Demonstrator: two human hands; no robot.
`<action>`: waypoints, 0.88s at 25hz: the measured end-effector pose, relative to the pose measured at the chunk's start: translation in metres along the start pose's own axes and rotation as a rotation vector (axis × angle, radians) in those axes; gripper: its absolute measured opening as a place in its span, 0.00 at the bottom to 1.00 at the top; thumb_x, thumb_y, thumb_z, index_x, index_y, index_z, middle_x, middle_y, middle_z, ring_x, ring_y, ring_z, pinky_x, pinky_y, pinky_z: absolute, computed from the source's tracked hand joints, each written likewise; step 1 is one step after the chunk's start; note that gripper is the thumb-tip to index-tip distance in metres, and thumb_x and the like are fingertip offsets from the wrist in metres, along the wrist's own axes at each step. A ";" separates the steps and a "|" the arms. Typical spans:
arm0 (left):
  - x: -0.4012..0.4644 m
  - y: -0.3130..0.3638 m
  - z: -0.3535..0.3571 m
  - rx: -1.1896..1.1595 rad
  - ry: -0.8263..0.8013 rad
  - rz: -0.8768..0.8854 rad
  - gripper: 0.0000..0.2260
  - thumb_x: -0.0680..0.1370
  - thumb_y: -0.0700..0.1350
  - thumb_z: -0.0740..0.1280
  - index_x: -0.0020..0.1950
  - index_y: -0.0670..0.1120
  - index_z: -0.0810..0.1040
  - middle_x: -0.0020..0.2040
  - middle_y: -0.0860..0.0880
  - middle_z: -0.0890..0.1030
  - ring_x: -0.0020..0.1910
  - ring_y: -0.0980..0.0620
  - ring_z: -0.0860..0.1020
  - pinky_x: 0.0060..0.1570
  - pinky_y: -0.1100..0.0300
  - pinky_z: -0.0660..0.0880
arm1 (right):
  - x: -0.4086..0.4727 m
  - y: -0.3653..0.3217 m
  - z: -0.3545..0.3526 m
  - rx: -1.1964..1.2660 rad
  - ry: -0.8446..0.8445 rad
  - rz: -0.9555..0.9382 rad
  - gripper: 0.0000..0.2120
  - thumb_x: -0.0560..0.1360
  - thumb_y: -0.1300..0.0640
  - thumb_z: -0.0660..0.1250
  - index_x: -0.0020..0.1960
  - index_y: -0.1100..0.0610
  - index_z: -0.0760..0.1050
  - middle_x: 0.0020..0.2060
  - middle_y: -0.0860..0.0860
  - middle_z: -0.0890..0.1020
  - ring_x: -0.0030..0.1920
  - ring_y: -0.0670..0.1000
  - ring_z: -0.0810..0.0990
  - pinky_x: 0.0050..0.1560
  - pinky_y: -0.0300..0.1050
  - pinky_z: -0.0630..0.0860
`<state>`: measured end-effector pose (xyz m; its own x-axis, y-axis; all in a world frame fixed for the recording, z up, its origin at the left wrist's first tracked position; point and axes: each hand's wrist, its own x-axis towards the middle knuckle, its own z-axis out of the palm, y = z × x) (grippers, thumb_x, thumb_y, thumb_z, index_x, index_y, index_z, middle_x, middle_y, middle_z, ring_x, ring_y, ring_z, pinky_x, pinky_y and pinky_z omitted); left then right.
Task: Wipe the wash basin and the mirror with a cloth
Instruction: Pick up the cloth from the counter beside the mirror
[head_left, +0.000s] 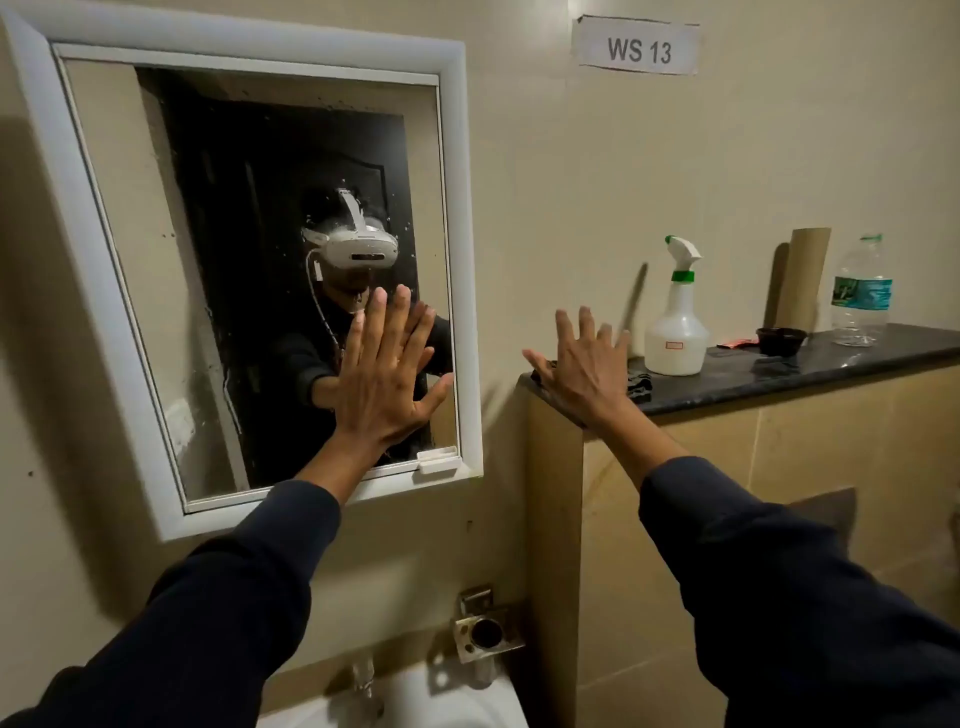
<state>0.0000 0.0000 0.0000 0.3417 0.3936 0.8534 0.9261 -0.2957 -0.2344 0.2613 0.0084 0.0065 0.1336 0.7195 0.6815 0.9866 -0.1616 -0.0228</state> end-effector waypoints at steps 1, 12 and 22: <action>0.000 0.003 0.003 0.006 -0.003 0.008 0.35 0.78 0.65 0.52 0.80 0.47 0.54 0.81 0.41 0.52 0.80 0.40 0.49 0.76 0.41 0.51 | 0.002 0.008 0.002 -0.027 -0.064 0.056 0.39 0.75 0.28 0.48 0.76 0.54 0.56 0.72 0.61 0.66 0.66 0.68 0.69 0.65 0.65 0.65; -0.008 0.007 0.023 0.092 0.014 0.057 0.34 0.79 0.64 0.54 0.79 0.46 0.57 0.80 0.40 0.54 0.79 0.38 0.52 0.75 0.39 0.55 | 0.021 0.045 0.008 0.028 -0.342 -0.002 0.27 0.72 0.30 0.62 0.48 0.55 0.74 0.50 0.53 0.80 0.46 0.56 0.78 0.41 0.46 0.73; -0.038 -0.025 -0.024 0.092 0.064 -0.027 0.34 0.79 0.63 0.55 0.79 0.45 0.56 0.80 0.40 0.54 0.79 0.38 0.51 0.77 0.41 0.50 | -0.017 0.000 -0.024 0.994 0.053 0.354 0.15 0.79 0.50 0.60 0.58 0.60 0.66 0.50 0.54 0.75 0.49 0.54 0.76 0.48 0.52 0.80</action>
<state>-0.0398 -0.0288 -0.0156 0.3085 0.3431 0.8872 0.9465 -0.2035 -0.2504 0.2568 -0.0205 0.0128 0.4486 0.7050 0.5493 0.5284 0.2865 -0.7992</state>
